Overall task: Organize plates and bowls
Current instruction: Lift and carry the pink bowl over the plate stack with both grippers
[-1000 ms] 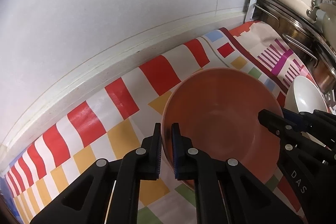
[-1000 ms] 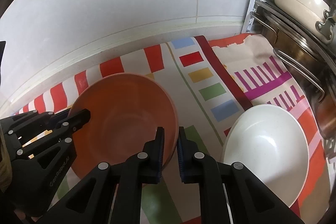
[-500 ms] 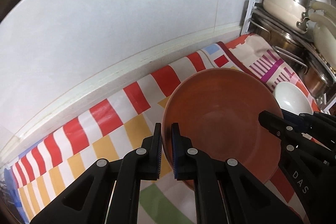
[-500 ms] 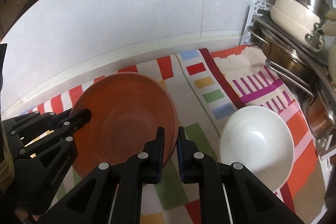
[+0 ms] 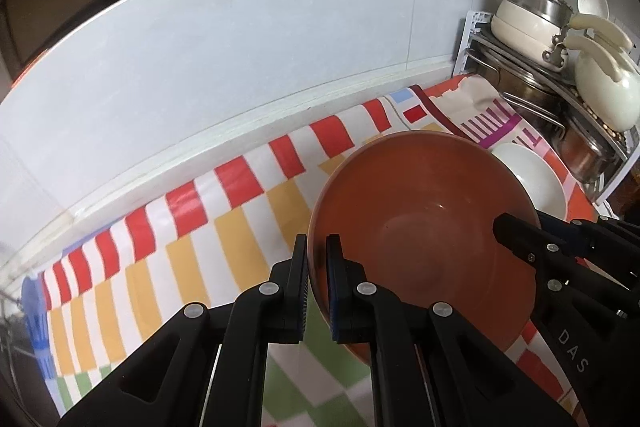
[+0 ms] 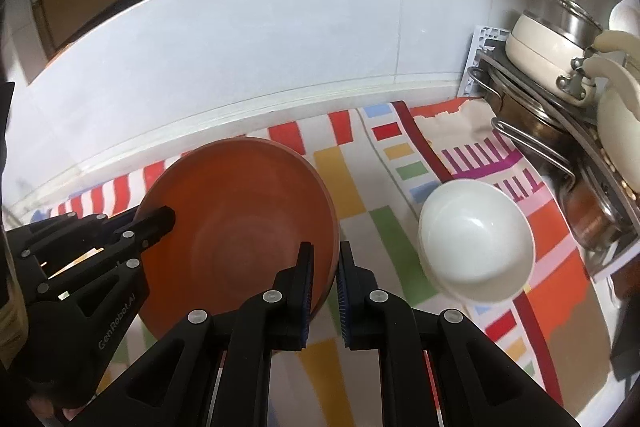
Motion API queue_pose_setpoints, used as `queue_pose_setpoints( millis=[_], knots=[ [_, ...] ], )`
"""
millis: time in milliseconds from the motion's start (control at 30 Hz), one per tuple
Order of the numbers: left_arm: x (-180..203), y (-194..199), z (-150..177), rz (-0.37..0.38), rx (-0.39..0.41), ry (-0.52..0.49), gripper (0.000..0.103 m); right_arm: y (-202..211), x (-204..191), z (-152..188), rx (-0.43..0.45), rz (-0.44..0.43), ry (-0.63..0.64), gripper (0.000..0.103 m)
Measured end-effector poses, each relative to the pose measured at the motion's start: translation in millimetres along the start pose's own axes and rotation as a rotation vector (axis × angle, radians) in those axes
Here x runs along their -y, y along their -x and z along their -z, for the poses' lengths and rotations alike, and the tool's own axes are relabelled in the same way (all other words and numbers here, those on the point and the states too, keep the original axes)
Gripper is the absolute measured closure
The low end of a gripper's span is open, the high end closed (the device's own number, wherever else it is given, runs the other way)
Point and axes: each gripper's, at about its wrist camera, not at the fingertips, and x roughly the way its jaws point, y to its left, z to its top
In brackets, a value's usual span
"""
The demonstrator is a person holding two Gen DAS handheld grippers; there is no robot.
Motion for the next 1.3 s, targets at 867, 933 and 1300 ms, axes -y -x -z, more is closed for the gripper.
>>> queue_pose_setpoints(
  millis=[867,933,1300],
  knots=[
    [17,96,96,0.003,0.004,0.053,0.093,95,-28,87,0.013,-0.006,0.046,0.09],
    [17,99,103,0.002,-0.004,0.053,0.093,98,-30,93,0.005,-0.01,0.045,0.09],
    [13,105,136,0.002,-0.055,0.073,0.093,98,-38,125,-0.067,-0.044,0.048,0.09]
  ],
)
